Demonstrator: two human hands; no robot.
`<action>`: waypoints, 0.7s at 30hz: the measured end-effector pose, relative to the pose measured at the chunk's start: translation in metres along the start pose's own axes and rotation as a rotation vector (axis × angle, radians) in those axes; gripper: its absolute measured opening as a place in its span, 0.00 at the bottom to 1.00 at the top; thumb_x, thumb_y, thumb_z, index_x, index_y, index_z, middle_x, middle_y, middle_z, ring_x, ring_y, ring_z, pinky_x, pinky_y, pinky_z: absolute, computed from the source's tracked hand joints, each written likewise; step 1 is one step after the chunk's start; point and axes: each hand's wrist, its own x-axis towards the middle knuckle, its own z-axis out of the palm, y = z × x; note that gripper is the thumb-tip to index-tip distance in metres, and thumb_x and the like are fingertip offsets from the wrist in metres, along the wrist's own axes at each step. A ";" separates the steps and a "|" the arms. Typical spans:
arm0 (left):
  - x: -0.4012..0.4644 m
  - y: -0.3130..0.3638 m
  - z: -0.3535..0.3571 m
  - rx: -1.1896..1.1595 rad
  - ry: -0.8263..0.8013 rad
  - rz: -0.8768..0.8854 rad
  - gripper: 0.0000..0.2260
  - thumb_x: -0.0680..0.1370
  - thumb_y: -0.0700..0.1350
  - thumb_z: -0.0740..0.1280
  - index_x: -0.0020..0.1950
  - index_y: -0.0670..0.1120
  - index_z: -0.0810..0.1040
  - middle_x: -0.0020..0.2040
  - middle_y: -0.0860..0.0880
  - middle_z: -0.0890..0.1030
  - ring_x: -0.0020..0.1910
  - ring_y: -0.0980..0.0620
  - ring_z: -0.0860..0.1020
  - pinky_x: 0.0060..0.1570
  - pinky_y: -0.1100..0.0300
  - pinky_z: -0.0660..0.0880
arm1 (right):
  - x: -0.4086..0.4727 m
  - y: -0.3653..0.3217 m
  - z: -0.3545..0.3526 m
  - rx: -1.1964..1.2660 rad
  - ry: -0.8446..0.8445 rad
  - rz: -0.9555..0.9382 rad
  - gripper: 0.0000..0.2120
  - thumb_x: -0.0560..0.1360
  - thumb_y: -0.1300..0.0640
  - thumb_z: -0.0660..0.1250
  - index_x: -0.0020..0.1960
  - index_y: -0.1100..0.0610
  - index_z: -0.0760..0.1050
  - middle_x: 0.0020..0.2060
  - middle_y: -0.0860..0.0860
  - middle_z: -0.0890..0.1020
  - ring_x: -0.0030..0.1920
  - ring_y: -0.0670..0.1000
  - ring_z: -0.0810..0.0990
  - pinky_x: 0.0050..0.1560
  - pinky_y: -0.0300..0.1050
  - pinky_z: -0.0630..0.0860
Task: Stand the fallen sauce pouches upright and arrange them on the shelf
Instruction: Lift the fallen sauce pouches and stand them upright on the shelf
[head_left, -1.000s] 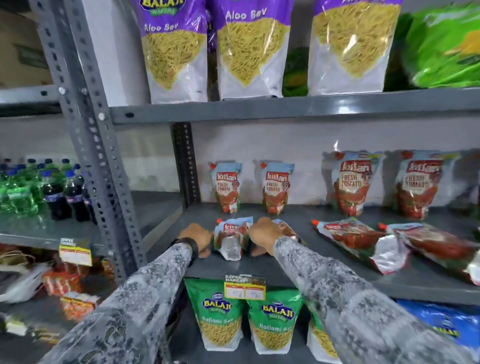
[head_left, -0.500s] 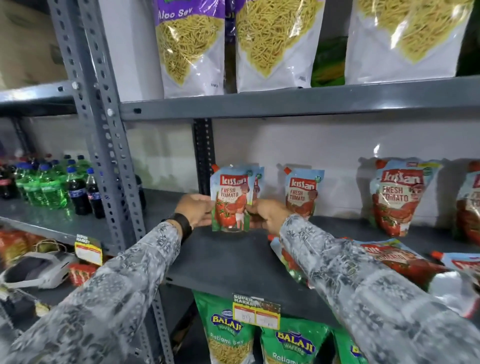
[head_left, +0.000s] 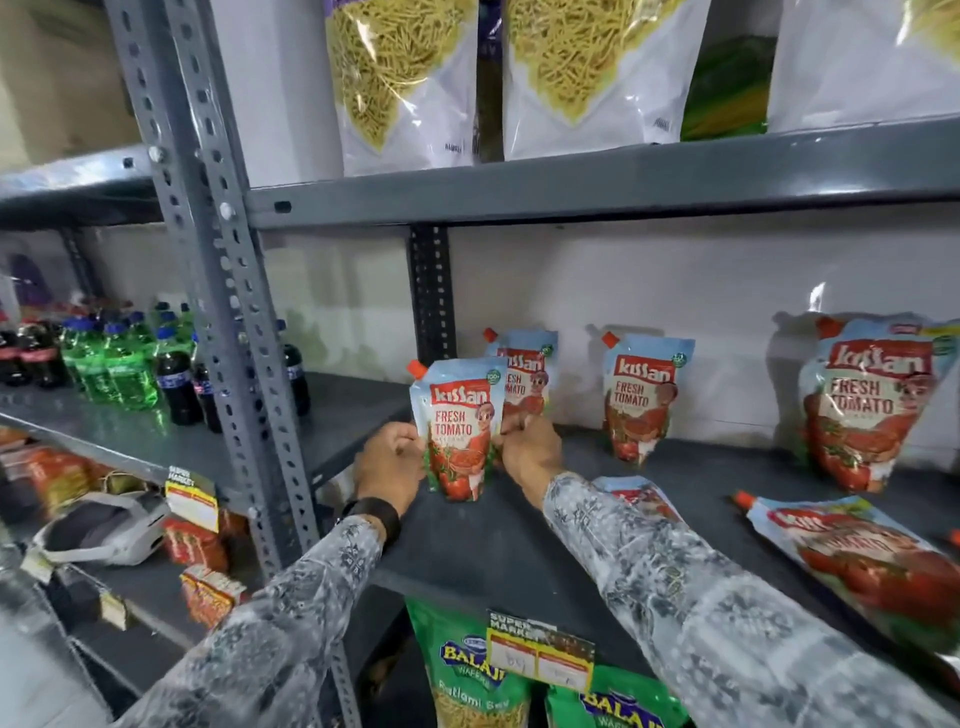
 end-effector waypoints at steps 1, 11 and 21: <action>0.001 -0.001 0.000 -0.004 -0.001 0.002 0.07 0.78 0.43 0.68 0.42 0.53 0.79 0.43 0.50 0.85 0.43 0.47 0.85 0.49 0.44 0.84 | 0.002 0.001 0.001 -0.002 -0.001 -0.004 0.15 0.73 0.67 0.70 0.33 0.50 0.73 0.40 0.49 0.84 0.51 0.58 0.86 0.57 0.58 0.83; -0.032 0.008 -0.012 0.011 0.126 0.084 0.07 0.78 0.51 0.67 0.56 0.56 0.79 0.50 0.53 0.84 0.48 0.49 0.84 0.54 0.45 0.82 | -0.009 -0.016 -0.033 -0.081 -0.058 -0.093 0.12 0.74 0.68 0.69 0.53 0.54 0.79 0.55 0.53 0.85 0.53 0.54 0.85 0.55 0.53 0.84; -0.111 0.076 0.055 0.122 -0.672 -0.171 0.12 0.78 0.50 0.71 0.50 0.41 0.82 0.40 0.44 0.81 0.32 0.49 0.77 0.33 0.57 0.79 | -0.034 -0.020 -0.176 -0.695 -0.048 0.014 0.04 0.75 0.62 0.68 0.49 0.56 0.77 0.41 0.55 0.84 0.39 0.55 0.84 0.39 0.49 0.84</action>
